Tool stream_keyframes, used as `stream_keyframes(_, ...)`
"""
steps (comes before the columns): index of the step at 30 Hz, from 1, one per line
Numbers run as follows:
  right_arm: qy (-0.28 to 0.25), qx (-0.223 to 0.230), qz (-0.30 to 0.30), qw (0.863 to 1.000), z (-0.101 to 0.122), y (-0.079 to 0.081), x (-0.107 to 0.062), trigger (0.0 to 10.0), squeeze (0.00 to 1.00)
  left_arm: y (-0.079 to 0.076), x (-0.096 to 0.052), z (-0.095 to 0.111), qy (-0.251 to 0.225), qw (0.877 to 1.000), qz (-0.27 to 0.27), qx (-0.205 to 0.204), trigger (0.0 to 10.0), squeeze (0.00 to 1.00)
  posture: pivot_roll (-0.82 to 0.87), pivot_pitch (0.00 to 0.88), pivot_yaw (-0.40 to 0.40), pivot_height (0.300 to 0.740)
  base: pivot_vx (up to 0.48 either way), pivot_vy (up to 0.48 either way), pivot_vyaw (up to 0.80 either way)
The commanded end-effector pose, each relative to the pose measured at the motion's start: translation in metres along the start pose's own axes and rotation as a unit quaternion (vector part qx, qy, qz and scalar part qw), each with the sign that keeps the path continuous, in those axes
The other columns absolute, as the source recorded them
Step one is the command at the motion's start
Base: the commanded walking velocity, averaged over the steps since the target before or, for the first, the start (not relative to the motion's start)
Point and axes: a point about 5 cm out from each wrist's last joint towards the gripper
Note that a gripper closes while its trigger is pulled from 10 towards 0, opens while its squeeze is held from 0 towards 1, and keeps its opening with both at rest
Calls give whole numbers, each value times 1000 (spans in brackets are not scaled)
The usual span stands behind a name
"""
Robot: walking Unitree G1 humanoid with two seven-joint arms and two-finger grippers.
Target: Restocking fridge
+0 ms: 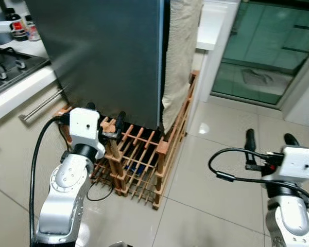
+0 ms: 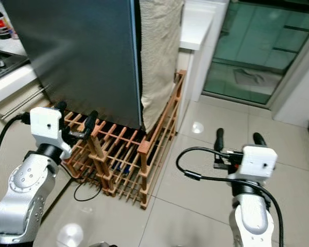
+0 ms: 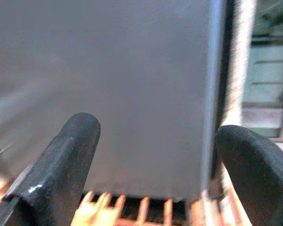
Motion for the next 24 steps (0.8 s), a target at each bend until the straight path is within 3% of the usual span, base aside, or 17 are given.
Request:
stream_keyframes(1,11,-10,-5,1000,-4,-4,3,10000,0,-6,8,1,2,1000,-12,-1,10000,0,-76,10,44,740,0,0,-756)
stream_keyframes(5,5,-15,-5,1000,-4,-5,15,10000,0,-12,19,4,2,1000,-18,1,10000,0,-88,8,52,740,0,0,-764)
stream_keyframes(10,16,4,20,1000,-4,1,29,10000,0,-17,29,16,-21,999,-25,-1,10000,0,-99,2,50,740,0,0,0)
stream_keyframes(12,15,8,23,1000,-4,1,31,10000,0,-20,28,18,-25,999,-36,-27,10000,0,-98,0,43,740,0,0,0)
stream_keyframes(24,-3,1,39,999,5,3,35,10000,0,-27,23,30,-53,995,-47,-76,10000,0,-107,1,19,740,443,0,0)
Point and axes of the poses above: a point about 5 cm out from each wrist's last joint towards the gripper, its own x axis pointing out of the wrist towards the gripper, its own z axis along the axis of the wrist's last joint, y = z × x, and after that the axes turned 11 degrees about x, right-handed
